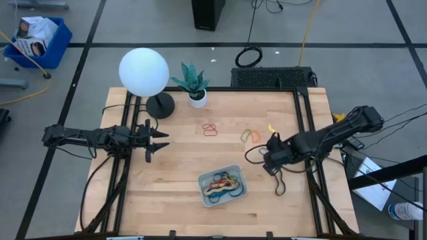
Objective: Pick and place rubber bands into bin
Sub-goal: Put the black rubber band into the gray bin
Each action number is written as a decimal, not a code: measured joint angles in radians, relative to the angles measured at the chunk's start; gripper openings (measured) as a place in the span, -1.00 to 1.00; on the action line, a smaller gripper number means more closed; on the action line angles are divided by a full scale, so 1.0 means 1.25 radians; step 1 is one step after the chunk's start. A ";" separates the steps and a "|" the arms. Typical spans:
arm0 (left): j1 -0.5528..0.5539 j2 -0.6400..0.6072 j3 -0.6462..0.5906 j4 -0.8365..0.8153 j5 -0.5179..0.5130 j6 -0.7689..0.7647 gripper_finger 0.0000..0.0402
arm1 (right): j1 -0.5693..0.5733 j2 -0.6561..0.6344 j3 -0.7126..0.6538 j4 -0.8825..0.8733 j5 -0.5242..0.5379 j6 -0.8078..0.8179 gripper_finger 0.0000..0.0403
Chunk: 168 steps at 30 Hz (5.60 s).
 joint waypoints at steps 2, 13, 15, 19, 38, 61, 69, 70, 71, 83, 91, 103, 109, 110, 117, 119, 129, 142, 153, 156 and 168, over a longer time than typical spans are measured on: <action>0.000 0.000 0.000 0.000 0.000 -0.012 -0.06 | 0.000 0.003 -0.034 0.009 -0.035 0.019 -0.20; 0.000 0.000 0.000 0.000 0.000 -0.045 -0.06 | 0.001 -0.019 -0.329 0.364 -0.119 0.076 -0.21; 0.000 0.000 0.000 0.000 0.000 -0.052 -0.06 | 0.001 -0.019 -0.360 0.401 -0.119 0.077 -0.20; 0.000 0.000 0.000 0.000 0.000 -0.062 -0.06 | 0.001 -0.021 -0.391 0.437 -0.119 0.093 -0.19; 0.000 0.000 0.000 0.000 0.000 -0.058 -0.06 | 0.000 -0.034 -0.394 0.440 -0.137 0.053 -0.20; 0.000 0.000 0.000 -0.001 0.000 -0.058 -0.06 | 0.000 -0.080 -0.396 0.540 -0.094 0.076 -0.20; 0.000 0.000 0.000 -0.003 0.000 -0.058 -0.06 | 0.000 -0.025 -0.396 0.569 -0.096 0.070 -0.20; 0.000 0.000 0.000 -0.005 0.000 -0.058 -0.06 | 0.000 -0.018 -0.395 0.573 -0.096 0.069 -0.20; 0.000 0.000 0.000 -0.007 0.000 -0.058 -0.06 | 0.000 -0.013 -0.394 0.575 -0.096 0.069 -0.20; 0.000 0.000 0.000 -0.009 0.000 -0.058 -0.06 | 0.000 -0.009 -0.395 0.632 -0.094 -0.004 -0.21; 0.000 0.000 0.000 -0.015 0.000 -0.058 -0.06 | 0.000 -0.009 -0.395 0.651 -0.092 -0.060 -0.22; 0.000 0.000 0.000 -0.020 0.000 -0.058 -0.06 | 0.000 0.029 -0.393 0.630 -0.082 -0.025 -0.49; 0.000 0.000 0.000 -0.020 0.000 -0.058 -0.06 | 0.000 0.032 -0.393 0.631 -0.070 -0.031 -0.63; 0.000 0.000 0.000 -0.020 0.000 -0.058 -0.06 | 0.000 0.032 -0.393 0.631 -0.070 -0.031 -0.65; 0.000 0.000 0.000 -0.020 0.000 -0.058 -0.06 | 0.000 0.033 -0.394 0.633 -0.057 -0.034 -0.79; 0.000 0.000 0.000 -0.020 0.000 -0.058 -0.06 | 0.000 0.033 -0.394 0.634 -0.056 -0.034 -0.84; 0.000 0.000 0.000 -0.020 0.000 -0.058 -0.06 | 0.000 0.033 -0.394 0.634 -0.053 -0.032 -0.98; 0.000 0.000 0.000 -0.020 0.000 -0.058 -0.06 | 0.000 -0.075 -0.398 0.814 0.027 -0.086 -1.00; 0.000 0.000 0.000 -0.020 0.000 -0.058 -0.06 | -0.001 -0.295 -0.396 1.123 0.222 -0.403 -1.00; 0.000 0.000 0.000 -0.020 0.000 -0.058 -0.06 | -0.005 -0.343 -0.396 1.258 0.245 -0.530 -1.00; 0.000 0.000 0.000 -0.021 0.000 -0.058 -0.06 | -0.038 -0.379 -0.233 1.259 0.240 -0.769 -1.00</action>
